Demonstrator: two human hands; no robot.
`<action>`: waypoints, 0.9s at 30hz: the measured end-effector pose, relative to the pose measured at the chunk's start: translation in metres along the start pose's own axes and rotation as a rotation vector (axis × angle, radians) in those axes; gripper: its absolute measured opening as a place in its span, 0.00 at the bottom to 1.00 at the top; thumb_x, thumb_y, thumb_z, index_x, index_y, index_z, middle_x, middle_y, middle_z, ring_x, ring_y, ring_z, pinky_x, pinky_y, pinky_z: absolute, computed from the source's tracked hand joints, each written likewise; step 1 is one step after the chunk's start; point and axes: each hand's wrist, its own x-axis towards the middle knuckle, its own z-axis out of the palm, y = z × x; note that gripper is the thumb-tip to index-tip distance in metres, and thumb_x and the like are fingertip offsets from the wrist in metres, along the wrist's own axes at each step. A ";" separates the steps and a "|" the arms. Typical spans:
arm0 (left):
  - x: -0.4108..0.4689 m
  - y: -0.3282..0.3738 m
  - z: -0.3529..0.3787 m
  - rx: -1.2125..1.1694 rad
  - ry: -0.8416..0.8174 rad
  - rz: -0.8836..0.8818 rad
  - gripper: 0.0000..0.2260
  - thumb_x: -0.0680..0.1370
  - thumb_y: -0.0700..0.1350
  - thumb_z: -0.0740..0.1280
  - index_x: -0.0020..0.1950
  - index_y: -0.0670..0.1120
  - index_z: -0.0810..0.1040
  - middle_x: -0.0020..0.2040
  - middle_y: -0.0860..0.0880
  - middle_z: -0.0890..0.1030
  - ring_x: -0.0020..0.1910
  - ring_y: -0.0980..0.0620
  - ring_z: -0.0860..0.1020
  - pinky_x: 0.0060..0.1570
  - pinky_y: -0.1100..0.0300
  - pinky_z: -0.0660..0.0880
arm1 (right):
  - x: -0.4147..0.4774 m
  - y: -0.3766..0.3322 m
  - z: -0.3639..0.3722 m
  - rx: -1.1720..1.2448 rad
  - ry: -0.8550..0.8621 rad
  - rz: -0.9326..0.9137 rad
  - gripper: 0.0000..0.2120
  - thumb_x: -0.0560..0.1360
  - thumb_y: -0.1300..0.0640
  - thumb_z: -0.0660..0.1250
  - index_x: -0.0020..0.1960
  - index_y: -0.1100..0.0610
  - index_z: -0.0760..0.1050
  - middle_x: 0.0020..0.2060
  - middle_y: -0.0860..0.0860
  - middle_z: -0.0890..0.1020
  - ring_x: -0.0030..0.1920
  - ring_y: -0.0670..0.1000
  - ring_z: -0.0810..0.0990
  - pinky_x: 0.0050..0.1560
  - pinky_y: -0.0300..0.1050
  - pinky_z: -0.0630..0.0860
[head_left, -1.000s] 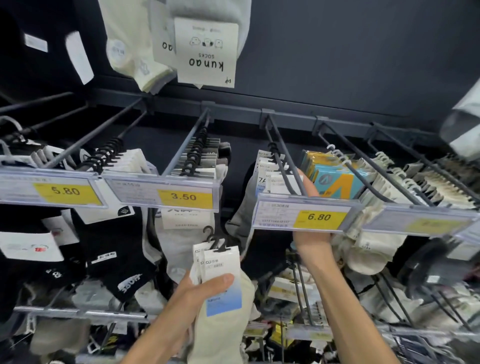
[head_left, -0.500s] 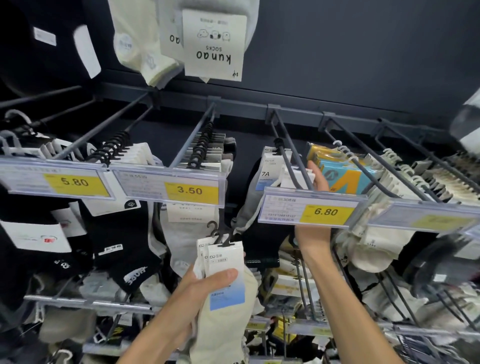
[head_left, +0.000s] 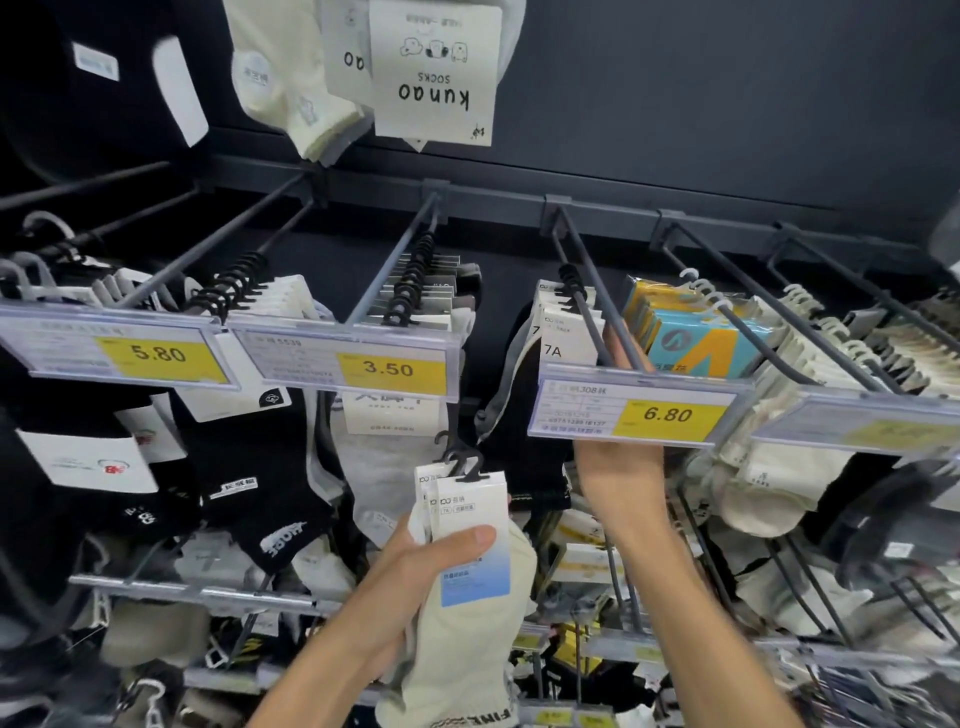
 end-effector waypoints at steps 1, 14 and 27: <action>0.000 0.000 0.000 0.008 0.003 0.000 0.20 0.58 0.52 0.79 0.49 0.54 0.85 0.51 0.43 0.86 0.49 0.44 0.85 0.43 0.54 0.81 | -0.012 0.000 0.004 0.063 0.008 -0.172 0.14 0.79 0.61 0.67 0.63 0.57 0.76 0.62 0.54 0.79 0.69 0.56 0.73 0.69 0.52 0.70; 0.009 0.003 0.009 0.010 0.003 -0.039 0.15 0.74 0.54 0.69 0.58 0.53 0.84 0.57 0.45 0.85 0.56 0.46 0.84 0.48 0.57 0.81 | -0.067 0.035 -0.012 0.422 -0.359 0.070 0.18 0.69 0.59 0.73 0.57 0.46 0.81 0.53 0.53 0.85 0.51 0.56 0.85 0.45 0.47 0.82; 0.017 0.002 0.008 0.013 0.174 0.094 0.21 0.60 0.55 0.75 0.51 0.50 0.86 0.48 0.43 0.87 0.47 0.44 0.86 0.49 0.51 0.82 | -0.029 0.017 -0.036 0.409 -0.181 0.002 0.15 0.76 0.66 0.68 0.60 0.54 0.79 0.53 0.49 0.86 0.53 0.50 0.85 0.52 0.46 0.82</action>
